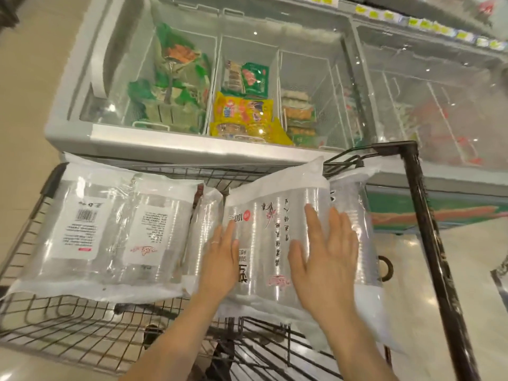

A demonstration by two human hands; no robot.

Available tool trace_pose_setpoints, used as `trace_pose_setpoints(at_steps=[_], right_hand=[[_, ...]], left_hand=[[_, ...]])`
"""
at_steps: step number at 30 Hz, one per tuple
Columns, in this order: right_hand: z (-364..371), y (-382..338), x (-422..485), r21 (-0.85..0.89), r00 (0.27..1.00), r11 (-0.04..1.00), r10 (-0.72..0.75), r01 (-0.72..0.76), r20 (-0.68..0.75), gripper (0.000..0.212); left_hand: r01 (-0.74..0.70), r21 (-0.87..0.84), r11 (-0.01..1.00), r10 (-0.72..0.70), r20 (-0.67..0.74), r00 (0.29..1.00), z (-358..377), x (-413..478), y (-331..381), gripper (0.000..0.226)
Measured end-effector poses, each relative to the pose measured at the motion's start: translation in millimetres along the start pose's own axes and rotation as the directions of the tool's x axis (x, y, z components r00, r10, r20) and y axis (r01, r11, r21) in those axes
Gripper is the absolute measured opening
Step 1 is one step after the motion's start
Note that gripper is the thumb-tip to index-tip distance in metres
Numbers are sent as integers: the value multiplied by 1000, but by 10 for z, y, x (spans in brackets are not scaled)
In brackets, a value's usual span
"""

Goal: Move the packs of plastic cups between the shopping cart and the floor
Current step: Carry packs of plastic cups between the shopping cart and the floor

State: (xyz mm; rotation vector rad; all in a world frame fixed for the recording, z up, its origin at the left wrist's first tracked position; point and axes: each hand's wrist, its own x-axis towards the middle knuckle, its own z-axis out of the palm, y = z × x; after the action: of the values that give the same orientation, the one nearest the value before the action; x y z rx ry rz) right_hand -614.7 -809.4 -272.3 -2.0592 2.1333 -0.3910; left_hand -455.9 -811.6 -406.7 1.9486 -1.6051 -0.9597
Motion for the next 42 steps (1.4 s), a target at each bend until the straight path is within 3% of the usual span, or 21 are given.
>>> trace_pose_setpoints(at_steps=[3, 7, 10, 15, 21, 27, 35, 42], right_hand=[[55, 20, -30, -16, 1000, 1000, -3, 2, -15, 60], [10, 32, -4, -28, 999, 999, -27, 28, 32, 65], [-74, 44, 25, 30, 995, 999, -37, 35, 91, 69], [-340, -6, 141, 143, 995, 988, -73, 62, 72, 68], [-753, -280, 383, 161, 987, 977, -153, 143, 53, 70], [-1067, -783, 590, 172, 956, 941, -294, 293, -18, 69], [-1532, -1824, 679, 227, 873, 843, -479, 487, -92, 76], [-1819, -3009, 331, 255, 746, 706, -655, 660, -118, 69]], left_hand=[[48, 67, 997, -49, 7, 999, 0, 74, -28, 52], [61, 12, 998, -61, 9, 998, -78, 52, 30, 50], [81, -37, 996, -81, -5, 997, -166, 29, 111, 44], [102, -49, 994, -102, 17, 995, -365, -61, 256, 45], [-42, 16, 999, 43, -89, 995, -1053, -43, 664, 57], [-121, 270, 955, 192, -256, 948, -2079, -111, 1001, 80], [59, 513, 856, 229, -480, 847, -3507, -727, 1113, 69], [295, 530, 795, 179, -669, 721, -4507, -1617, 777, 69]])
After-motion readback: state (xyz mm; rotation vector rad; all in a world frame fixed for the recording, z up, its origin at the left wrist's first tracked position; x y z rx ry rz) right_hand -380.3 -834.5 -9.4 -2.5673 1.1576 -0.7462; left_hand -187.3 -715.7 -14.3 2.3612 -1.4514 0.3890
